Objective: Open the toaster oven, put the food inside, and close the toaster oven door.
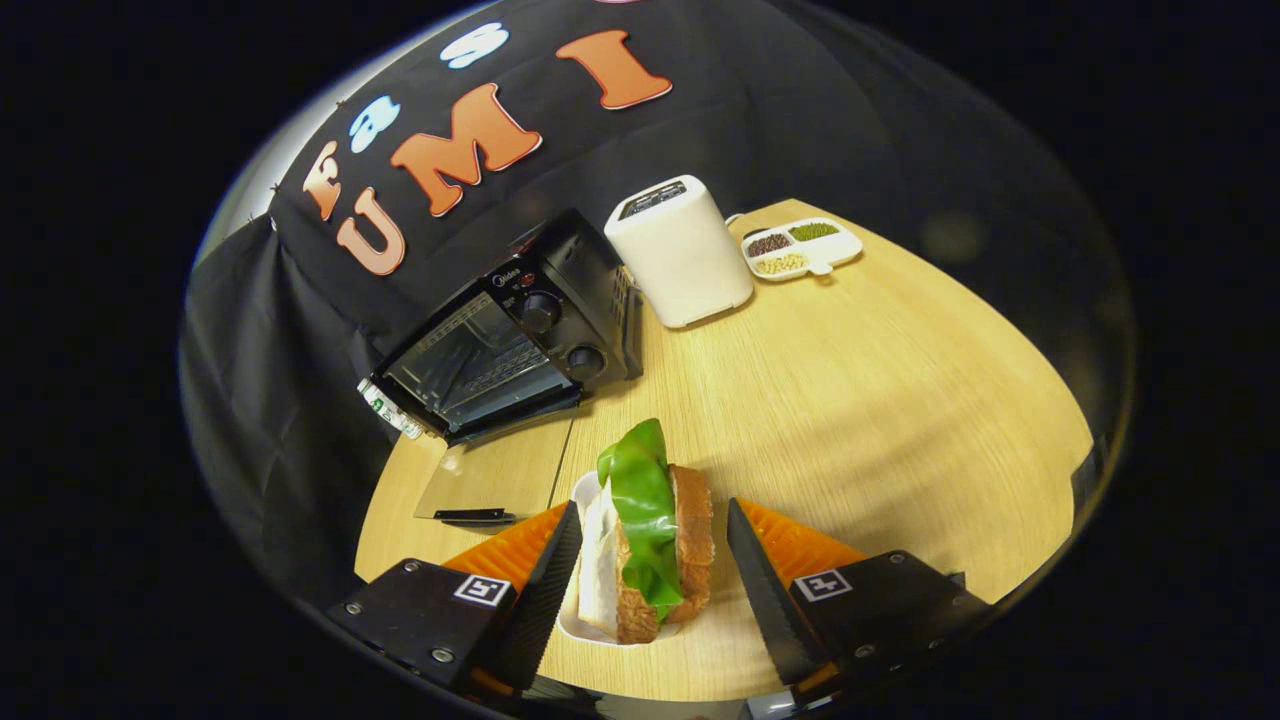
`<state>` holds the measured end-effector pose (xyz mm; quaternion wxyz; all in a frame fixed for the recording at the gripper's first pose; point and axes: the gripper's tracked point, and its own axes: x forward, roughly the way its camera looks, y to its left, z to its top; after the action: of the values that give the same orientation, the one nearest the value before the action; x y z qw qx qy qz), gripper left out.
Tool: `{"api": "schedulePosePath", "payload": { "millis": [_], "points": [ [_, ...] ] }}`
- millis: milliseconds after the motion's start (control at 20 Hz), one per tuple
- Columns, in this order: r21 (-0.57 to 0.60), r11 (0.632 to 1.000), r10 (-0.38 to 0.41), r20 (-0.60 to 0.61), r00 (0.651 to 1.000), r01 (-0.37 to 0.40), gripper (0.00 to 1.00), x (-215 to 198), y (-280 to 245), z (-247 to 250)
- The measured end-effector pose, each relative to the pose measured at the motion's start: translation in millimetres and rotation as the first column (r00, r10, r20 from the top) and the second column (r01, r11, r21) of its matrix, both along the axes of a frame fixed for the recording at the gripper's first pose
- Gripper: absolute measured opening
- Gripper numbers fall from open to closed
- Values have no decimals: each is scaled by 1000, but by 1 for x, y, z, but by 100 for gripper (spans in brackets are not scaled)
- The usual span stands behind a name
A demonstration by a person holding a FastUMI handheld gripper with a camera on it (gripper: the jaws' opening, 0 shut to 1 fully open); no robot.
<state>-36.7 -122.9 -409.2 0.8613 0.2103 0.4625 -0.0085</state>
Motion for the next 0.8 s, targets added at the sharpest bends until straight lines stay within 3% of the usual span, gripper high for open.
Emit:
{"api": "schedulePosePath", "payload": {
  "millis": [150, 300, 500, 800],
  "points": [
    [59, 998, -17, -45, 999, 20, 83, -8, 5, -8],
    [141, 987, -59, -88, 994, 71, 62, -8, 9, -6],
    [118, 989, -82, -67, 994, 89, 39, -4, 7, 4],
    [102, 985, -139, 17, 990, 136, 35, 9, 10, 32]
  ]
}}
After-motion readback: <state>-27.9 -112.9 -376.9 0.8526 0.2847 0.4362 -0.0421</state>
